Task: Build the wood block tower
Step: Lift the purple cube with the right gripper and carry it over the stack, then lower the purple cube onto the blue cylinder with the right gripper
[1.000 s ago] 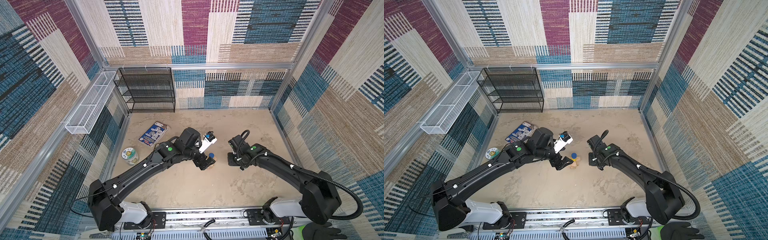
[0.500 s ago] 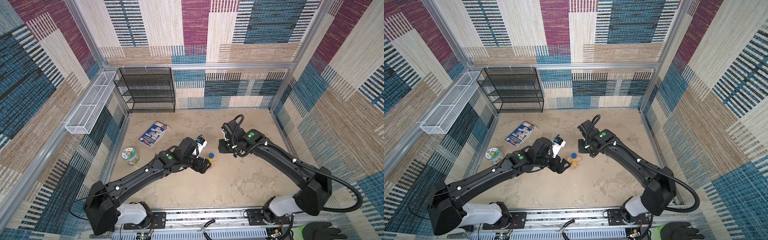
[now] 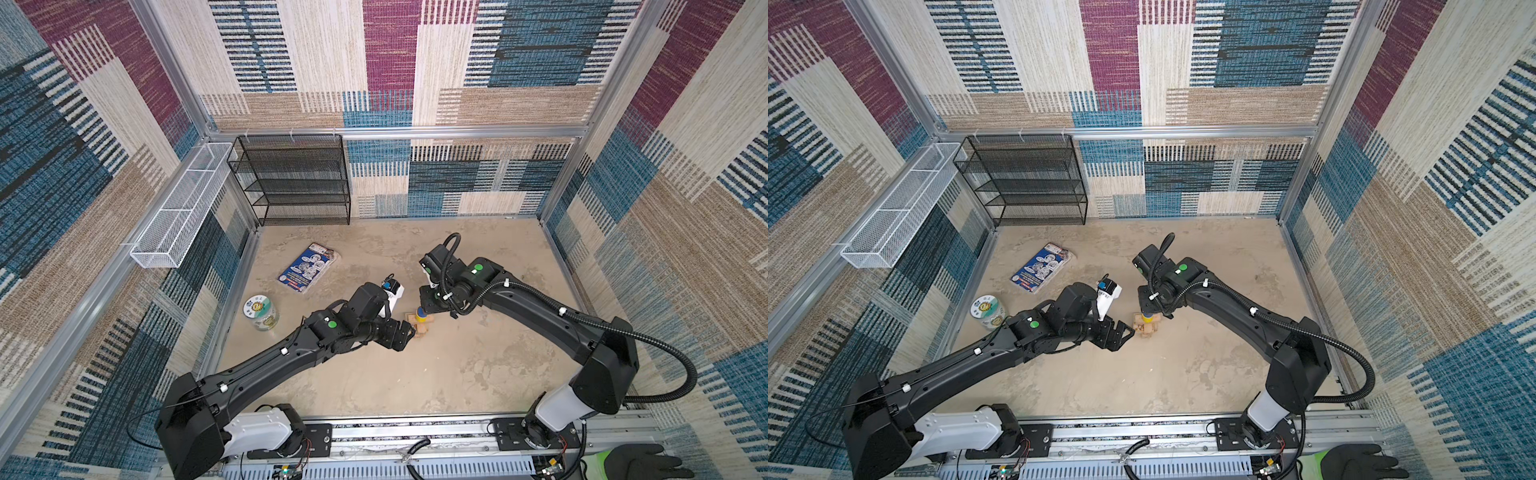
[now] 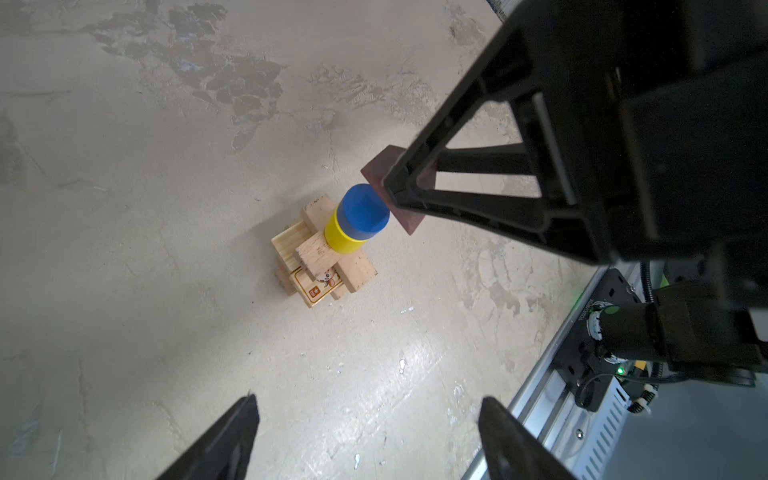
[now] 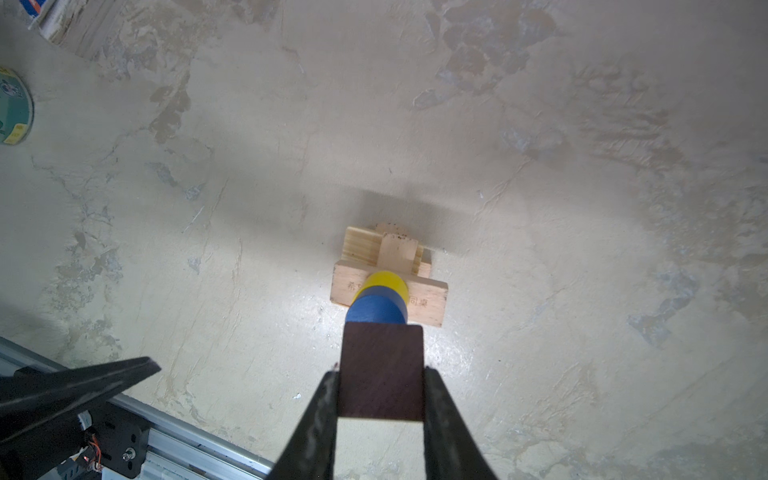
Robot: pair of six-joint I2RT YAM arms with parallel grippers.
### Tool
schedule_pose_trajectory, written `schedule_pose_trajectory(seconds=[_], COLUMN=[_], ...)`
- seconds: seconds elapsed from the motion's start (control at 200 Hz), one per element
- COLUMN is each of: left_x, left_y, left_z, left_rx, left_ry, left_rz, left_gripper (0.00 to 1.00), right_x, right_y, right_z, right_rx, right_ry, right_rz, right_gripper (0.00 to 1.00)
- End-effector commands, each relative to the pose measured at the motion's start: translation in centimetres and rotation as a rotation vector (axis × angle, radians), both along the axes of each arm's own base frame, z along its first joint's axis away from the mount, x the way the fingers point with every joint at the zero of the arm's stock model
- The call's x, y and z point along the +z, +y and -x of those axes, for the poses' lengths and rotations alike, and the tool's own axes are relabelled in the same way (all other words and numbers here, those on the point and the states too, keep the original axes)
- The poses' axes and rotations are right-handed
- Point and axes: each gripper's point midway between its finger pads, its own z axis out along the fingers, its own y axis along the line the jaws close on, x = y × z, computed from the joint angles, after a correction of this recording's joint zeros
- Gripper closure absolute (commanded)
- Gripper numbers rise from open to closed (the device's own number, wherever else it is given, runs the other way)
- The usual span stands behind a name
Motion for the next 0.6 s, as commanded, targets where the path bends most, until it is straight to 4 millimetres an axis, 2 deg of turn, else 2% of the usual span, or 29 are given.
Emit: schedule_pose_trajectory(seconds=[0.0, 0.596], left_x=[0.03, 0.02], left_y=[0.29, 0.45], left_z=[-0.21, -0.37], left_rx=[0.016, 0.017], left_ry=[-0.010, -0.023], left_rz=[-0.008, -0.022], left_gripper=[0.12, 0.12], right_x=[-0.14, -0.60], right_y=[0.33, 0.75], right_z=[-0.08, -0.51], right_rx=[-0.006, 0.009], right_ry=[0.000, 0.003], right_rz=[-0.010, 0.007], right_gripper=[1.00, 0.95])
